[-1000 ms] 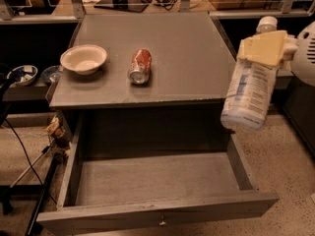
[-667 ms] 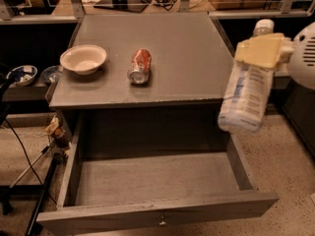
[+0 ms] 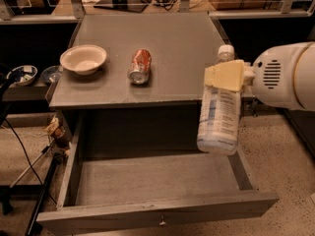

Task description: Place blue plastic bottle into top drawer

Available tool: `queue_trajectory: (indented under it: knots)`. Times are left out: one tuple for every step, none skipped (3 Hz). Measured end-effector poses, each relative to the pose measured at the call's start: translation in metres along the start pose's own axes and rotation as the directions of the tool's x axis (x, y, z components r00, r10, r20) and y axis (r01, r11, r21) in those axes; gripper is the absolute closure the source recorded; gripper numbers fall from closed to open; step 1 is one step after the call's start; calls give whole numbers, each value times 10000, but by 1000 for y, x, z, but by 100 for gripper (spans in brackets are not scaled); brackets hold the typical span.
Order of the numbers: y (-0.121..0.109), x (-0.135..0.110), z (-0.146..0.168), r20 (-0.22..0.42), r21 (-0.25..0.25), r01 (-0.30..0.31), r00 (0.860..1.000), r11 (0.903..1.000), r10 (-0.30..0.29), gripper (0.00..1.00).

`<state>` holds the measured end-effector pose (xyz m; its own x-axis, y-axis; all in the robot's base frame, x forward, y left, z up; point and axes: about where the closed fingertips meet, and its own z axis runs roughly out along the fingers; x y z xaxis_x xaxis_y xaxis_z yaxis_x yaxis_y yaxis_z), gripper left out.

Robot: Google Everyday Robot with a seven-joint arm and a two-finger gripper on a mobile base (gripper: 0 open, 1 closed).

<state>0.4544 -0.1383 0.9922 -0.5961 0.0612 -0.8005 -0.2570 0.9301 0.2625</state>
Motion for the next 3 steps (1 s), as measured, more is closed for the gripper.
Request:
queue_trajectory:
  knots:
    - [0, 0, 0, 0, 0, 2, 10000, 10000, -2, 100]
    - [16, 7, 12, -93, -160, 248, 9996, 9996, -250, 100]
    - [35, 15, 28, -245, -559, 224, 9994, 9982, -238, 100]
